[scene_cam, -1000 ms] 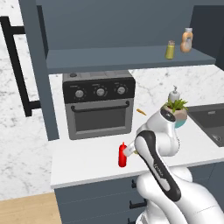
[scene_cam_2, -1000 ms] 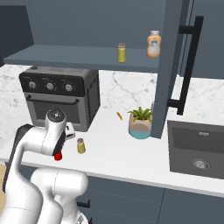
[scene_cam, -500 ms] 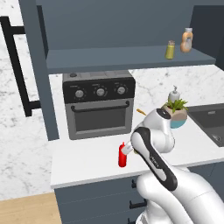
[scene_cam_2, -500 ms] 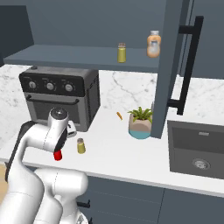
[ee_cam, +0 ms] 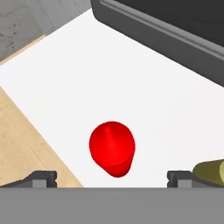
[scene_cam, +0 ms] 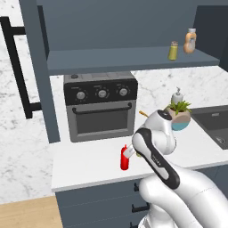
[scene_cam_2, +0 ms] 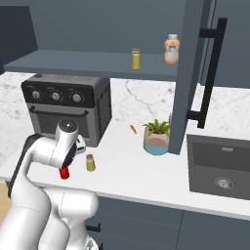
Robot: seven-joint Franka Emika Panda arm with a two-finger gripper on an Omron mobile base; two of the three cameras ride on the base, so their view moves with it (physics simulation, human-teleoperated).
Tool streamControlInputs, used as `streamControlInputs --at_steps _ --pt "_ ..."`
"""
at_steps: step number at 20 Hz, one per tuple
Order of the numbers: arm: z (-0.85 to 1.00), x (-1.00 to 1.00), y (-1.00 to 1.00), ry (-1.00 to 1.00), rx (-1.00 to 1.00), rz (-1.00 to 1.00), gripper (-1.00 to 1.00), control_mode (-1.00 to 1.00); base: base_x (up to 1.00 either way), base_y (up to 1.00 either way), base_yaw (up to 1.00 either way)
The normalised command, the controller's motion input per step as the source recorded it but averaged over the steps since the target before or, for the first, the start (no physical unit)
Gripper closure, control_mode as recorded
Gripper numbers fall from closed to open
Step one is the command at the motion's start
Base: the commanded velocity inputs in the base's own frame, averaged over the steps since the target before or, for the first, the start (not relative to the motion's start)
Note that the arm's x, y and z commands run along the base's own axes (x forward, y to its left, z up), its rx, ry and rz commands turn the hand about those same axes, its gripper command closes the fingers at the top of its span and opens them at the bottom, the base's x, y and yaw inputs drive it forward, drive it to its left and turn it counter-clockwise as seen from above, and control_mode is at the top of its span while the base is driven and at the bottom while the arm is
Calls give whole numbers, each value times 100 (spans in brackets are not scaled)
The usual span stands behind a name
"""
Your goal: Put the shaker and condiment bottle from the counter next to their counterparts in the cabinet.
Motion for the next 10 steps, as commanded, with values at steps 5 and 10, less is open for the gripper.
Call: streamControlInputs --at_steps 5,10 --pt "-17 2 4 0 0 2 -100 -100 0 0 0" --pt "-21 1 1 -2 1 3 -100 -100 0 0 0"
